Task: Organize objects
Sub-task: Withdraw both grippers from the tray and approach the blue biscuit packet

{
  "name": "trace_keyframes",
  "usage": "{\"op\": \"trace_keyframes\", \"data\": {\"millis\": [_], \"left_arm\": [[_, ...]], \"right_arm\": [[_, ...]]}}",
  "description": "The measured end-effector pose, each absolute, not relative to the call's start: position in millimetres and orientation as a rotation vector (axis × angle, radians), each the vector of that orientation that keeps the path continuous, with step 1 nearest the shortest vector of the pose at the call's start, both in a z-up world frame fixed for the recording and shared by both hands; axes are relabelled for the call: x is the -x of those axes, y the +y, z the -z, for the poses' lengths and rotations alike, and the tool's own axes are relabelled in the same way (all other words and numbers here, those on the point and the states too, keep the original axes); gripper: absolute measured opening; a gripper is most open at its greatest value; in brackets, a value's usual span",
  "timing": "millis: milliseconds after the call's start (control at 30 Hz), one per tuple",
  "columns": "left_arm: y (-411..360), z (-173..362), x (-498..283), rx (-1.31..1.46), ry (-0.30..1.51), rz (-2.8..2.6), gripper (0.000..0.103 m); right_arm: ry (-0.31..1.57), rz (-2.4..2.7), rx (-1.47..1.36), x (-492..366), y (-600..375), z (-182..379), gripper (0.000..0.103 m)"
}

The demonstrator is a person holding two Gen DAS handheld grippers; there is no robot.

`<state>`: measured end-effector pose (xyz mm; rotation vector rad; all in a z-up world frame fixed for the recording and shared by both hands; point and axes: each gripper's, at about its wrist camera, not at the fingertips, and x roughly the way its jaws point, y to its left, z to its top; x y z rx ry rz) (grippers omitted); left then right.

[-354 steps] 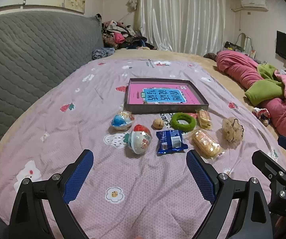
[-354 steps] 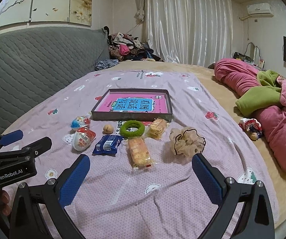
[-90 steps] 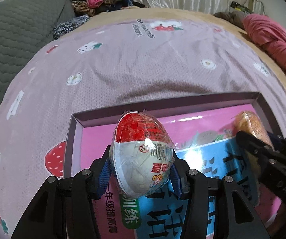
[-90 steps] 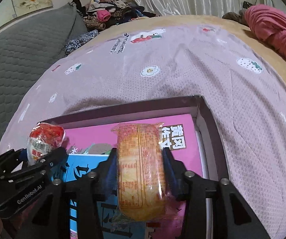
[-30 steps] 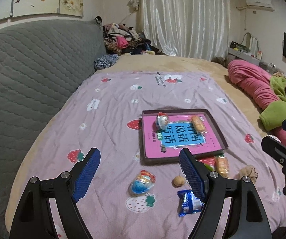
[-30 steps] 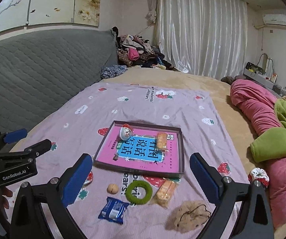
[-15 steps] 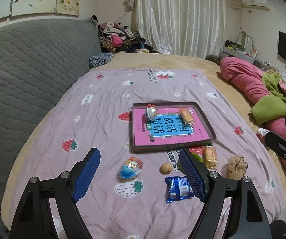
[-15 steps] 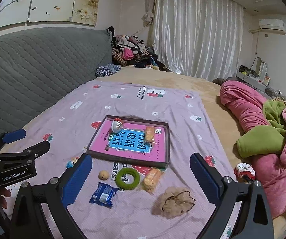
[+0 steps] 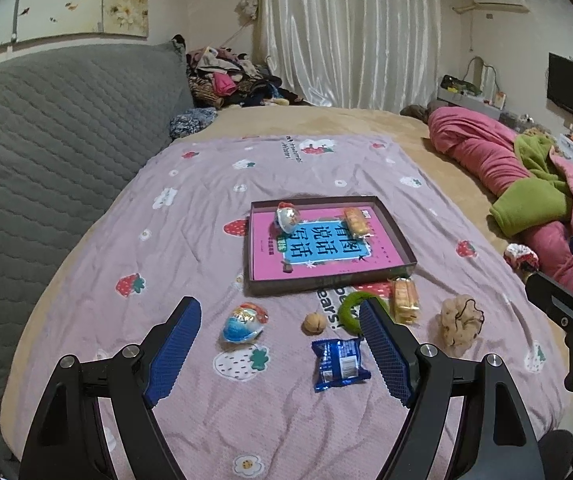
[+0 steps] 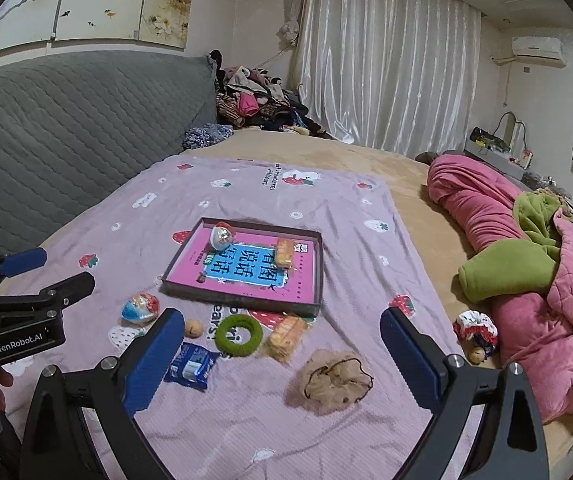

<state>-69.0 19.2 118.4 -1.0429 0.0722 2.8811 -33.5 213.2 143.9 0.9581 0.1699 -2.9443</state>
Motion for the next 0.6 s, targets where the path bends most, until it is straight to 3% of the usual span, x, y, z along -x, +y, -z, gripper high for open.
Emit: {"op": "trace_keyframes", "data": {"millis": [600], "left_arm": [[49.0, -80.8, 54.0, 1.101, 0.1, -2.833, 0.083]], "right_arm": [[0.15, 2.983, -0.999, 14.3, 252.4, -112.7, 0.099]]}}
